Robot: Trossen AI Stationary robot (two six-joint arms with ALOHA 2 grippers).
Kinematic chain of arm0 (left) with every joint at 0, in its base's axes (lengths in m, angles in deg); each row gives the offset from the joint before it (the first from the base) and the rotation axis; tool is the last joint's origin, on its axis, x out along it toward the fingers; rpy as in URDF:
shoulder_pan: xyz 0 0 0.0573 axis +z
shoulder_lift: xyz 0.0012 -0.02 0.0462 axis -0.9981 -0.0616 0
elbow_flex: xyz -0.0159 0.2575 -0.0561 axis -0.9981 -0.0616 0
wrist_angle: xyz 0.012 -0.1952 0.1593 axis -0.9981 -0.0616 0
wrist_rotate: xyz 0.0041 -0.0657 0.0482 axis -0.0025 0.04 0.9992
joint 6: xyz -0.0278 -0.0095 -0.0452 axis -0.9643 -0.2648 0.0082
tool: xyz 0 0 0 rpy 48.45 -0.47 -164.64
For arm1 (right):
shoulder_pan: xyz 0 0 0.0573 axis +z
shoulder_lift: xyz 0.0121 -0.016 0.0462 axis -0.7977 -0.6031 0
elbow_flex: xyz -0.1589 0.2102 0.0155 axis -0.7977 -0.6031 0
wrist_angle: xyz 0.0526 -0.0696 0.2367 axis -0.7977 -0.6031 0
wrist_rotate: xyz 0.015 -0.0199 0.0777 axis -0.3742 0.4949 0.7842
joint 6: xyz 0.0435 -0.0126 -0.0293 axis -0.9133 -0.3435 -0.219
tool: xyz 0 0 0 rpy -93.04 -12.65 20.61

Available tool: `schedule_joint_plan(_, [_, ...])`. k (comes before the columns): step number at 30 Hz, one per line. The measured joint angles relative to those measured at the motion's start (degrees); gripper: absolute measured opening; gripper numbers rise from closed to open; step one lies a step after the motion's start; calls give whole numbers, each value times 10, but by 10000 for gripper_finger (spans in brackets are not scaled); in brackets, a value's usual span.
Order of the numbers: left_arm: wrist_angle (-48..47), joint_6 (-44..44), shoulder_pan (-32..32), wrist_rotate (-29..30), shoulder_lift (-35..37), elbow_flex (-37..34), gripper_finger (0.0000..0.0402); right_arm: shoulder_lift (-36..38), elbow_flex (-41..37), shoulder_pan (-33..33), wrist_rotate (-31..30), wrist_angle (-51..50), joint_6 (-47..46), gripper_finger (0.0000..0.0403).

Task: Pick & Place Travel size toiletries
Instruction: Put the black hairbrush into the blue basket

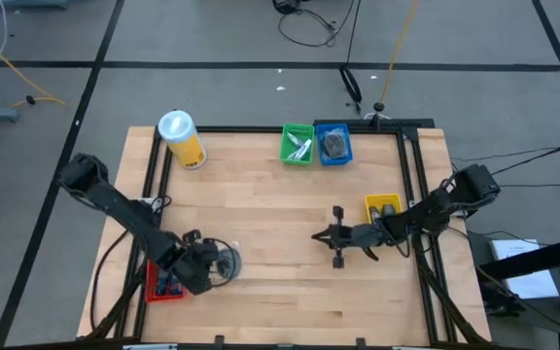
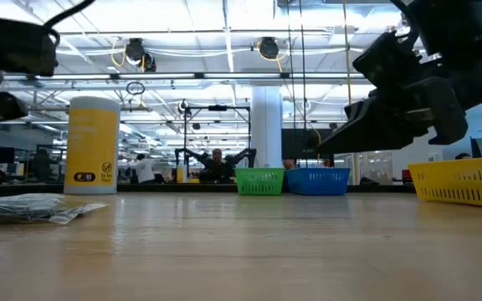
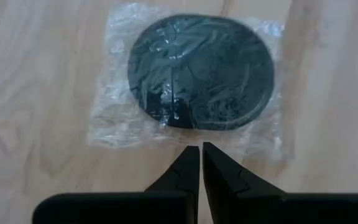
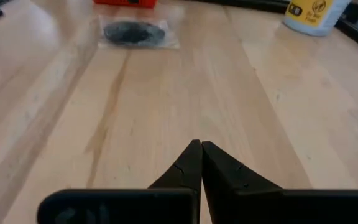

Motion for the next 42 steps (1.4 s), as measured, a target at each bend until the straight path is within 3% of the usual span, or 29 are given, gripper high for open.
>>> schedule_joint_plan(6, [83, 23, 23, -10, -78, 0, 19, 0, 0, -4, 5, 7, 6, 1])
schedule_joint_plan(13, [297, 172, 102, 5, -159, 2, 19, 0, 0, -1, 123, 24, 45, 13])
schedule_joint_plan(18, [450, 302, 169, -5, -204, 6, 19, 0, 0, 0, 138, 19, 46, 51])
schedule_joint_plan(22, [501, 356, 213, -20, -225, 18, 19, -9, 1, 2, 138, 16, 50, 105])
schedule_joint_plan(28, [487, 364, 246, -29, -228, 52, 19, -48, 55, 8, 132, -47, 119, 202])
schedule_joint_plan(32, [397, 328, 248, -6, -201, 83, 19, -64, 103, 8, 71, -147, 193, 249])
schedule_joint_plan(35, [366, 324, 253, 8, -194, 89, 19, -73, 116, 10, 29, -176, 285, 269])
schedule_joint_plan(42, [367, 325, 280, 18, -235, 88, 19, -102, 121, 11, 32, -133, 458, 266])
